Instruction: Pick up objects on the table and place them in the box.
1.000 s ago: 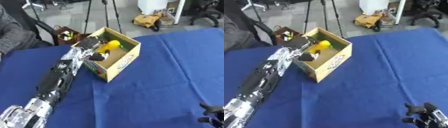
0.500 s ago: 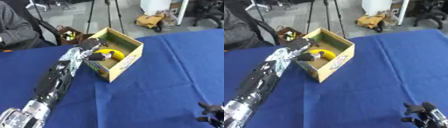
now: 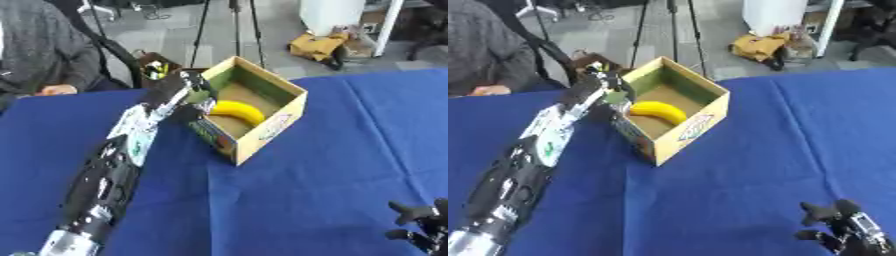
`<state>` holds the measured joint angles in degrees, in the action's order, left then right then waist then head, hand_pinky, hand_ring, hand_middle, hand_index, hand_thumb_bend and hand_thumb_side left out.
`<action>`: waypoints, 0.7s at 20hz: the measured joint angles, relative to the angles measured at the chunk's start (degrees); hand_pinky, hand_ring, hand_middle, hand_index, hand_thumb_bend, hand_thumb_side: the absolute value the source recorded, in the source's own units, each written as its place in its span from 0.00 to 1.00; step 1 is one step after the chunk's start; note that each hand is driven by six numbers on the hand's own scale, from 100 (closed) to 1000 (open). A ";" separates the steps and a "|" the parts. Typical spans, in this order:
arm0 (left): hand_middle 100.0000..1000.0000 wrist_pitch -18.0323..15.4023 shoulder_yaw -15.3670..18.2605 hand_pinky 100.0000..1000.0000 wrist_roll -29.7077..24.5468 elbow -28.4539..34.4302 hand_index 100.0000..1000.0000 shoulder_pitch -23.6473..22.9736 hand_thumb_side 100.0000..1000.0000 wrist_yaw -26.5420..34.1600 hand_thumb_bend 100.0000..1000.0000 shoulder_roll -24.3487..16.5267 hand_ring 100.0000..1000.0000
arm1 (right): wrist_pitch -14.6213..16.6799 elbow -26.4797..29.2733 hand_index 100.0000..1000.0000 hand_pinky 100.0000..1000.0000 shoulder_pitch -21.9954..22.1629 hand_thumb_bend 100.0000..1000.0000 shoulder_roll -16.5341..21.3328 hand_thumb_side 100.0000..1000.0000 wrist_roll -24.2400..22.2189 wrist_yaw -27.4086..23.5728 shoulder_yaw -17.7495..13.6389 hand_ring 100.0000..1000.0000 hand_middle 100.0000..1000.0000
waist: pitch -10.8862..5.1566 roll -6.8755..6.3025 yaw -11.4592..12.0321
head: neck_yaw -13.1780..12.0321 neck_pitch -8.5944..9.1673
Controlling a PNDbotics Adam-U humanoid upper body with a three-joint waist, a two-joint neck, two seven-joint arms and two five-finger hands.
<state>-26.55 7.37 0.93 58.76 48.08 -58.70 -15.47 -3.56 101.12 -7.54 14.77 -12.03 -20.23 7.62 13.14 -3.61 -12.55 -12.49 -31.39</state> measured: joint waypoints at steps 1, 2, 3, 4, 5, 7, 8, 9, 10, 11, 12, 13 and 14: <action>0.57 -0.85 -0.01 0.67 0.85 1.36 0.67 -1.38 0.97 0.84 0.12 0.15 0.61 | 0.05 0.00 0.58 0.61 0.00 0.00 0.00 0.82 0.08 -0.01 -0.16 0.96 0.48 | 0.00 0.09 0.37 | 0.17 0.00; 0.57 -1.77 -0.03 0.67 1.77 2.82 0.67 -2.89 0.97 1.78 0.12 0.44 0.61 | 0.11 0.00 0.58 0.61 0.00 0.00 0.00 0.82 0.22 -0.01 -0.28 0.96 0.48 | 0.00 0.19 0.69 | 0.38 0.00; 0.57 -2.61 -0.11 0.67 2.65 4.38 0.67 -4.33 0.97 2.74 0.12 0.68 0.61 | 0.15 0.00 0.58 0.61 0.00 0.00 0.00 0.82 0.36 -0.02 -0.39 0.96 0.48 | 0.00 0.21 0.90 | 0.55 0.00; 0.57 -3.14 -0.40 0.67 3.44 5.70 0.67 -5.70 0.97 3.53 0.12 0.84 0.61 | 0.13 0.00 0.58 0.61 0.00 0.00 0.00 0.82 0.44 -0.02 -0.50 0.96 0.48 | 0.00 0.21 0.97 | 0.68 0.00; 0.57 -3.43 -0.88 0.67 4.29 7.14 0.67 -7.05 0.97 4.41 0.12 0.93 0.61 | 0.10 0.00 0.58 0.61 0.00 0.00 0.00 0.82 0.51 -0.02 -0.56 0.96 0.48 | 0.00 0.21 0.95 | 0.75 0.00; 0.57 -3.29 -2.22 0.67 6.06 10.05 0.67 -9.94 0.97 6.26 0.12 0.94 0.61 | 0.10 0.00 0.58 0.61 0.01 0.00 0.00 0.82 0.54 -0.02 -0.56 0.96 0.48 | -0.09 0.21 0.89 | 0.77 -0.01; 0.57 -3.01 -2.95 0.67 6.89 11.46 0.67 -11.25 0.97 7.04 0.12 0.93 0.61 | 0.10 0.00 0.58 0.61 0.02 0.00 0.00 0.82 0.53 -0.03 -0.56 0.96 0.48 | -0.16 0.21 0.81 | 0.77 -0.03; 0.56 -2.59 -3.77 0.66 7.75 12.80 0.67 -12.53 0.99 7.92 0.18 0.92 0.60 | 0.09 0.00 0.58 0.61 0.04 0.00 0.00 0.83 0.53 -0.03 -0.55 0.96 0.48 | -0.24 0.21 0.73 | 0.75 -0.05; 0.56 -2.11 -4.45 0.66 8.58 14.01 0.67 -13.48 1.00 8.77 0.19 0.91 0.60 | 0.08 0.00 0.58 0.61 0.04 0.00 0.00 0.84 0.52 -0.04 -0.55 0.96 0.48 | -0.25 0.29 0.85 | 0.67 -0.18; 0.56 -1.68 -4.98 0.66 9.32 14.98 0.67 -14.38 1.00 9.60 0.19 1.00 0.60 | 0.09 0.00 0.58 0.61 0.04 0.00 0.00 0.84 0.52 -0.07 -0.55 0.96 0.48 | -0.25 0.47 1.32 | 0.57 -0.33; 0.56 -1.32 -5.32 0.66 9.92 15.76 0.67 -15.63 1.00 10.41 0.19 1.38 0.60 | 0.10 0.00 0.58 0.61 0.02 0.00 0.00 0.84 0.53 -0.11 -0.55 0.96 0.48 | -0.25 0.79 2.00 | 0.44 -0.54; 0.56 -1.07 -5.59 0.65 10.27 16.45 0.66 -16.96 0.99 11.16 0.19 1.93 0.60 | 0.13 0.00 0.58 0.61 0.01 0.00 -0.01 0.84 0.56 -0.19 -0.55 0.96 0.48 | -0.26 1.16 2.27 | 0.40 -0.80; 0.56 -0.80 -5.92 0.65 10.49 17.30 0.66 -18.25 0.99 11.98 0.19 2.81 0.60 | 0.16 0.00 0.58 0.61 0.01 0.00 -0.01 0.84 0.60 -0.28 -0.56 0.96 0.48 | -0.30 1.42 2.29 | 0.38 -0.90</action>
<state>-27.35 1.45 11.42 76.06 29.83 -46.71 -12.67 -3.39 101.12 -7.53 14.76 -11.43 -20.51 7.06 12.84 -2.19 -10.26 -12.11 -32.29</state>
